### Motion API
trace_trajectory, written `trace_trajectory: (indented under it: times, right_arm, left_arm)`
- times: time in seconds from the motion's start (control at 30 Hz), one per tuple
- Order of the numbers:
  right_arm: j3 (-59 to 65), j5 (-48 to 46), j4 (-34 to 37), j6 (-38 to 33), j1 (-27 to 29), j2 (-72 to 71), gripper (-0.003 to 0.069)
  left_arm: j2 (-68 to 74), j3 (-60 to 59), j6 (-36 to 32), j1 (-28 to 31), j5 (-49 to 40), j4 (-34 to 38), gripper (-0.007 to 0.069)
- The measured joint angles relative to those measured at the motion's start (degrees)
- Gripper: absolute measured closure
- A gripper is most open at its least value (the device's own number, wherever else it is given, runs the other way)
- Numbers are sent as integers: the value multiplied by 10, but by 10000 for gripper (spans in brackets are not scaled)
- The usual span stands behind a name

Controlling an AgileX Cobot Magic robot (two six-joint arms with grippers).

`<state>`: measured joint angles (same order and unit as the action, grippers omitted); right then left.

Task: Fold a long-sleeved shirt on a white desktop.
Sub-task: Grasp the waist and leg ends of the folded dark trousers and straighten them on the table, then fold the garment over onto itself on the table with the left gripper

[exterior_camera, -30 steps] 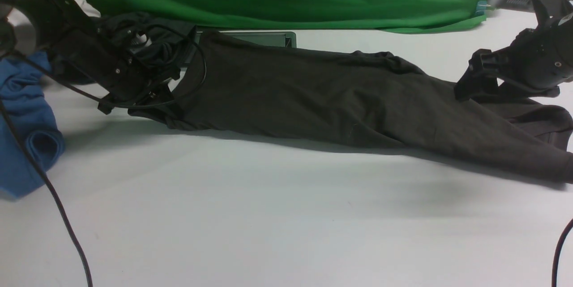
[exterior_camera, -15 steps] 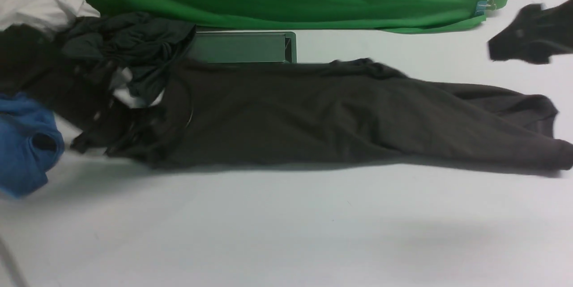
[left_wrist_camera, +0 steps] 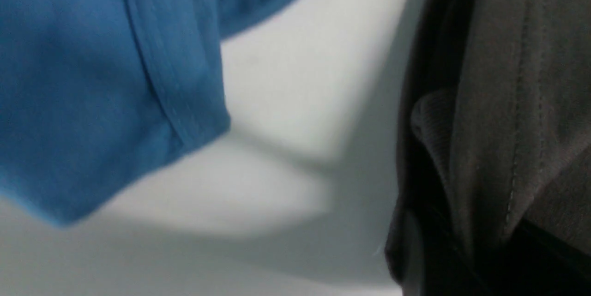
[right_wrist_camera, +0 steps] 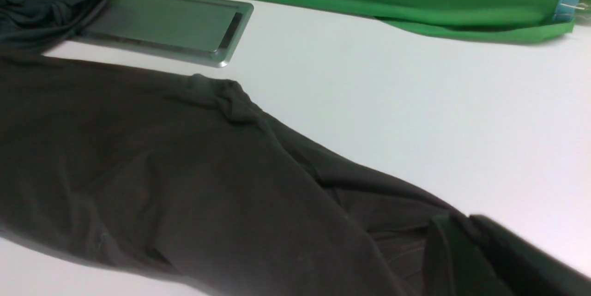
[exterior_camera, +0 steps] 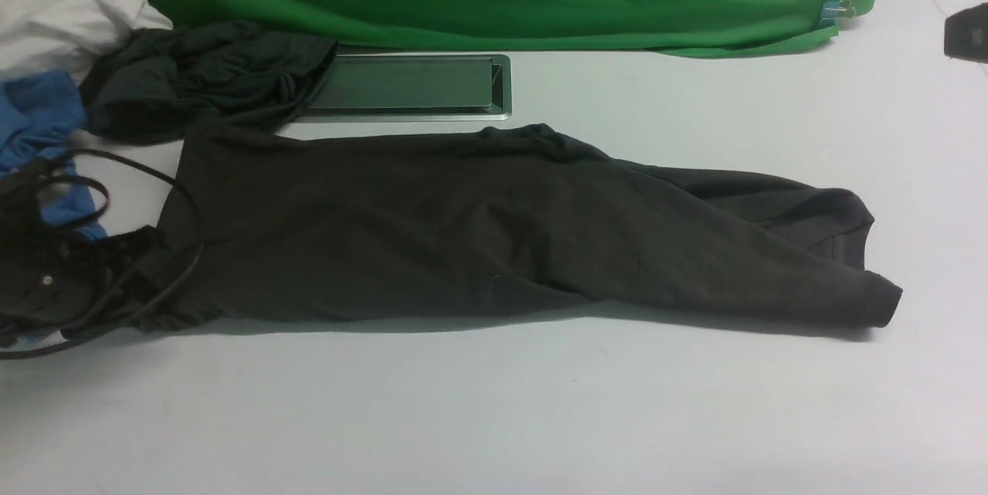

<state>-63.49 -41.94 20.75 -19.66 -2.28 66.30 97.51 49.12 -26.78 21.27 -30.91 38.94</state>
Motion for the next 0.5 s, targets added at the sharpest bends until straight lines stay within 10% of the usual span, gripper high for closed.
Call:
trace_trajectory:
  times: [0.23, 0.5]
  right_arm:
    - [0, 0, 18, -1, -1, -2, 638]
    - [-19, 2, 31, 0, -24, -4, 635]
  left_arm:
    - [-16, 154, -64, -42, -102, 104, 510]
    - [55, 427, -41, -308, -104, 118, 510]
